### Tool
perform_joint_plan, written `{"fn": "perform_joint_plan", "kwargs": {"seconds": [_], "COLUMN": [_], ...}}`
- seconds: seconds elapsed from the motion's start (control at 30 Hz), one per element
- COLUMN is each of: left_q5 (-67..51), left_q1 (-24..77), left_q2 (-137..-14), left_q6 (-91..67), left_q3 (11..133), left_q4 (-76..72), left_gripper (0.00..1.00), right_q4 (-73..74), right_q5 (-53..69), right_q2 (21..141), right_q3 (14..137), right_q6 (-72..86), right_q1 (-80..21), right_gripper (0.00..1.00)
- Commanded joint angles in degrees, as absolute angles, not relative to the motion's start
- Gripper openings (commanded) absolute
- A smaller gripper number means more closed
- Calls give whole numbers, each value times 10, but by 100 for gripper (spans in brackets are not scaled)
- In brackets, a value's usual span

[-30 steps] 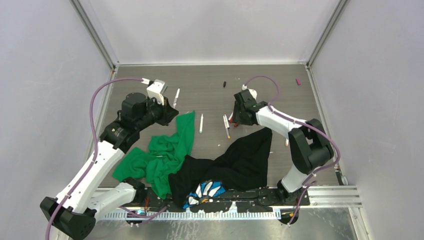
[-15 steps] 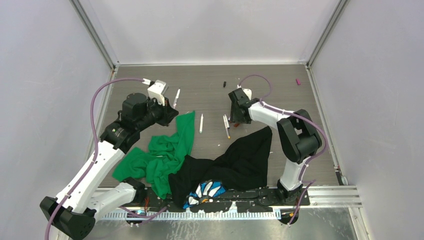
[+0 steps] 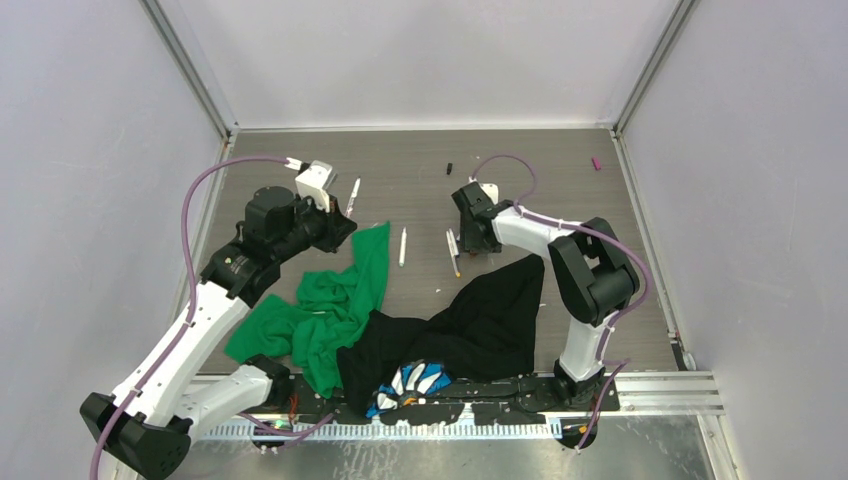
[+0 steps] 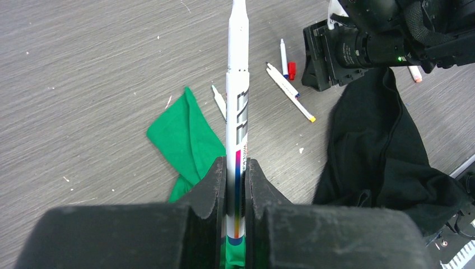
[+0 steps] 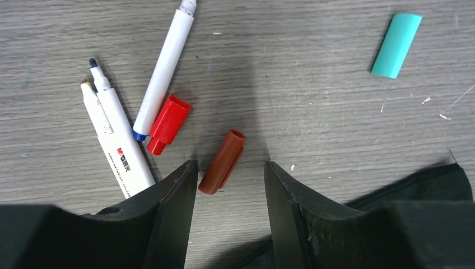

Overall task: Insert the pens into the pen caps
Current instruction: Adjust the pen cap at the center of the board.

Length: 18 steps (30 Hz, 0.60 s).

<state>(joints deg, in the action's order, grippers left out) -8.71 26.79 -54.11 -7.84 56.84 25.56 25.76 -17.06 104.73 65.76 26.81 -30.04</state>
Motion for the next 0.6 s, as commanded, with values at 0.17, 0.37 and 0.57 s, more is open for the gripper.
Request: {"fn": "perform_joint_plan", "kwargs": {"seconds": [0.17, 0.37, 0.57], "left_q5": [-79, -77, -77], "left_q1": [271, 271, 271], "left_q2": [-530, -530, -529], "left_q6": [-67, -65, -66], "left_q3": [570, 570, 570], "left_q4": [234, 234, 235], "left_gripper": [0, 0, 0], "right_q4": [287, 314, 310], "right_q5": [-214, -248, -251], "right_q2": [1014, 995, 995], "right_q3": [628, 630, 625], "right_q6": [257, 246, 238], "right_q1": [-303, -302, -285], "right_gripper": [47, 47, 48]}}
